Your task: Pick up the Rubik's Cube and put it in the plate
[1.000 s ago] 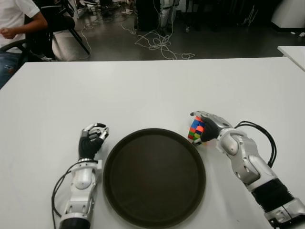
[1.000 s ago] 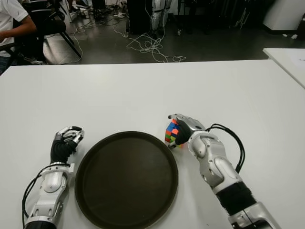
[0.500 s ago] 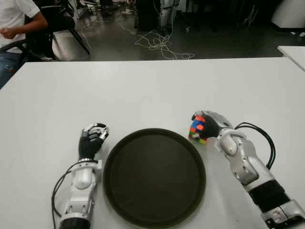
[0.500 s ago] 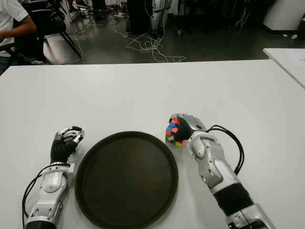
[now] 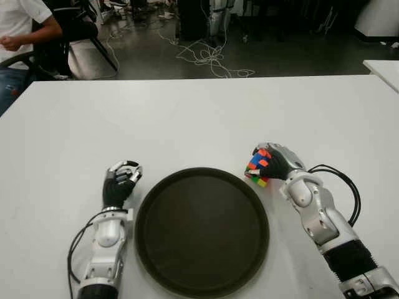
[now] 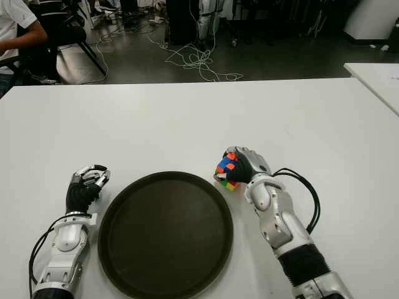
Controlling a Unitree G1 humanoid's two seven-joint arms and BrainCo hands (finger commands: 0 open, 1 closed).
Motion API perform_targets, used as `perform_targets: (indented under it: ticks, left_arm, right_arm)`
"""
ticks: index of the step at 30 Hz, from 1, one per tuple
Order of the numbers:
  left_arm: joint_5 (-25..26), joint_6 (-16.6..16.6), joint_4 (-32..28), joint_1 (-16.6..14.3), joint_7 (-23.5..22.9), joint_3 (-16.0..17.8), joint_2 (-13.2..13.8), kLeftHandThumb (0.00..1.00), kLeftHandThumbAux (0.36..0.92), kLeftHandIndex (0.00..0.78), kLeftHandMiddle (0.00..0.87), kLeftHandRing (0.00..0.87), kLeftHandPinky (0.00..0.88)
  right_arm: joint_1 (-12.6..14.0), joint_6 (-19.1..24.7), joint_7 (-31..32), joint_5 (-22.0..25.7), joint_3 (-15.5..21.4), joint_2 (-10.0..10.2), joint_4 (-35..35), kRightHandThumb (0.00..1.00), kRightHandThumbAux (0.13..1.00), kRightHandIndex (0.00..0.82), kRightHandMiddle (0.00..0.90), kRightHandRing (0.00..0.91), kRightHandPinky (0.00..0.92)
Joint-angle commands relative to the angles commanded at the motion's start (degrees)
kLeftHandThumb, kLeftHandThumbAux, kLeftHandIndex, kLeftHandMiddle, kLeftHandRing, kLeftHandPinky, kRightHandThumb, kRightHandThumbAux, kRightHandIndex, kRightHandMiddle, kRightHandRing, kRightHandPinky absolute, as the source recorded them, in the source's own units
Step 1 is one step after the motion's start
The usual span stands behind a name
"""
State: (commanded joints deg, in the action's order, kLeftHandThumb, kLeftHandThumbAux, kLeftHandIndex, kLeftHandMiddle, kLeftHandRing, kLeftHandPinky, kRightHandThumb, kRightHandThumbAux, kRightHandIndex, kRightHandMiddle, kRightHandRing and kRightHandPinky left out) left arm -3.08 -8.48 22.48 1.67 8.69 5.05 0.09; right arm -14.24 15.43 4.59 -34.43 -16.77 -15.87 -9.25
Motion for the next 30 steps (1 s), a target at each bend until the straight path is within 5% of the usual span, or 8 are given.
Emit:
perform_targets:
  ticks: [17, 18, 21, 27, 30]
  left_arm:
    - [-0.1, -0.7, 0.8, -0.2, -0.6, -0.1, 0.5, 0.705, 0.706, 0.443, 0.808, 0.817, 0.789]
    - [0.0, -0.7, 0.9, -0.3, -0.7, 0.0, 0.4, 0.705, 0.706, 0.443, 0.808, 0.817, 0.79]
    - [0.5, -0.7, 0.7, -0.3, -0.8, 0.2, 0.1, 0.705, 0.706, 0.444, 0.809, 0.818, 0.794]
    - [0.7, -0.8, 0.4, -0.1, -0.7, 0.3, -0.1, 0.707, 0.706, 0.444, 0.813, 0.821, 0.796]
    - [0.6, -0.9, 0.3, 0.0, -0.8, 0.2, 0.0, 0.707, 0.706, 0.444, 0.813, 0.821, 0.793]
  right_arm:
    - [-0.2, 0.1, -0.3, 1.0, 0.2, 0.1, 0.1, 0.674, 0.735, 0.424, 0.4, 0.41, 0.415]
    - [-0.1, 0.2, -0.4, 0.9, 0.1, 0.1, 0.2, 0.435, 0.75, 0.438, 0.396, 0.411, 0.404]
    - [-0.1, 0.5, -0.5, 0.8, 0.2, 0.2, 0.6, 0.142, 0.757, 0.424, 0.369, 0.385, 0.384]
    - [0.4, 0.7, -2.0, 1.5, 1.3, 0.9, 1.5, 0.015, 0.774, 0.421, 0.371, 0.39, 0.407]
    - [0.8, 0.3, -3.4, 2.1, 2.3, 1.3, 2.1, 0.024, 0.789, 0.469, 0.469, 0.474, 0.49]
